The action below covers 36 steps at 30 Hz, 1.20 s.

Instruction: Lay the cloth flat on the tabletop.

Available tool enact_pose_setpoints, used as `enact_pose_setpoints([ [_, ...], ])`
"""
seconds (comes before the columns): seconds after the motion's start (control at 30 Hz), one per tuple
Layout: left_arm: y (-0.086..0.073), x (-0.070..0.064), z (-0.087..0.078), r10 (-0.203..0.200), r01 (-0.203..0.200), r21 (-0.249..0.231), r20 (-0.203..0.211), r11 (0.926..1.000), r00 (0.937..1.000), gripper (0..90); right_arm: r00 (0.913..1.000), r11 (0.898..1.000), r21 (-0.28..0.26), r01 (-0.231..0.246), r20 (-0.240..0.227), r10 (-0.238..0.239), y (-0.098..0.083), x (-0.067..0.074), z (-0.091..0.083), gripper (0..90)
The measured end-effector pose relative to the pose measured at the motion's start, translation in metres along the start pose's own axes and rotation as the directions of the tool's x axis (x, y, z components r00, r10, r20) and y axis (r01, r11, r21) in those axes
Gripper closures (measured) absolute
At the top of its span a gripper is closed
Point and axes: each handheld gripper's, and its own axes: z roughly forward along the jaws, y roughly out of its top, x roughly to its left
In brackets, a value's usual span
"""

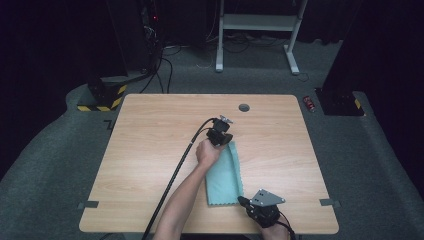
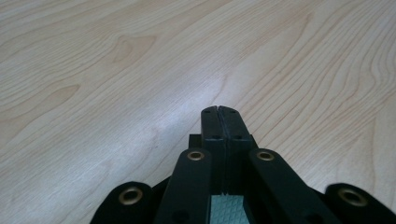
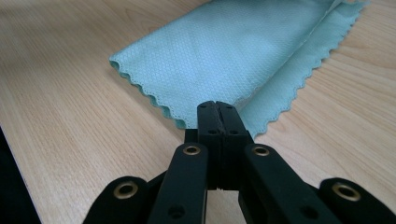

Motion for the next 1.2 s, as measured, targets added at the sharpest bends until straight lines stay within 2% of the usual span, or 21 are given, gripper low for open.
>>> enact_pose_setpoints([
  [0.2,0.005,-0.01,0.006,0.032,-0.032,0.001,0.0,0.9995,0.9995,89.6,1.0,1.0,0.01,0.001,0.004,-0.001,-0.003,0.001,-0.001,89.8],
  [0.4,0.004,-0.009,0.01,0.016,-0.016,0.009,0.005,0.9998,0.9999,89.3,1.0,1.0,0.023,-0.005,0.001,0.005,-0.002,-0.002,-0.001,89.4],
  [0.53,0.003,-0.007,0.01,0.002,-0.002,0.003,-0.013,1.0,0.9999,85.3,0.9999,1.0,0.023,-0.014,-0.001,0.014,-0.003,-0.005,-0.001,84.6],
  [0.7,0.001,-0.004,0.005,0.0,0.0,-0.001,-0.038,1.0,0.9993,82.4,0.9994,1.0,0.013,-0.028,0.021,0.028,-0.001,-0.013,-0.003,85.0],
  [0.8,-0.006,-0.002,-0.002,0.005,-0.006,-0.01,-0.053,0.9999,0.9986,76.7,0.9989,0.999,0.001,-0.035,0.03,0.035,0.001,-0.018,-0.005,84.4],
  [0.87,-0.013,0.001,-0.008,0.006,-0.007,-0.013,-0.065,0.9999,0.9979,73.3,0.9988,0.999,-0.009,-0.047,0.018,0.047,0.003,-0.023,-0.007,81.8],
  [0.93,-0.018,0.005,-0.014,0.0,-0.001,-0.011,-0.072,0.9999,0.9974,69.4,0.9976,0.998,-0.008,-0.061,-0.032,0.061,0.006,-0.026,-0.007,77.8],
  [1.0,-0.026,0.007,-0.021,-0.003,0.002,-0.016,-0.082,0.9999,0.9966,65.4,0.9963,0.999,-0.003,-0.048,-0.072,0.047,0.008,-0.026,-0.006,74.4],
  [1.1,-0.036,0.009,-0.029,0.008,-0.01,-0.023,-0.097,0.9997,0.9952,60.5,0.9968,0.999,-0.006,-0.033,-0.073,0.032,0.01,-0.026,-0.006,73.9],
  [1.2,-0.044,0.009,-0.033,0.027,-0.028,-0.005,-0.122,0.9996,0.9921,57.1,0.9972,0.999,-0.013,-0.044,-0.061,0.044,0.013,-0.033,-0.004,73.6],
])
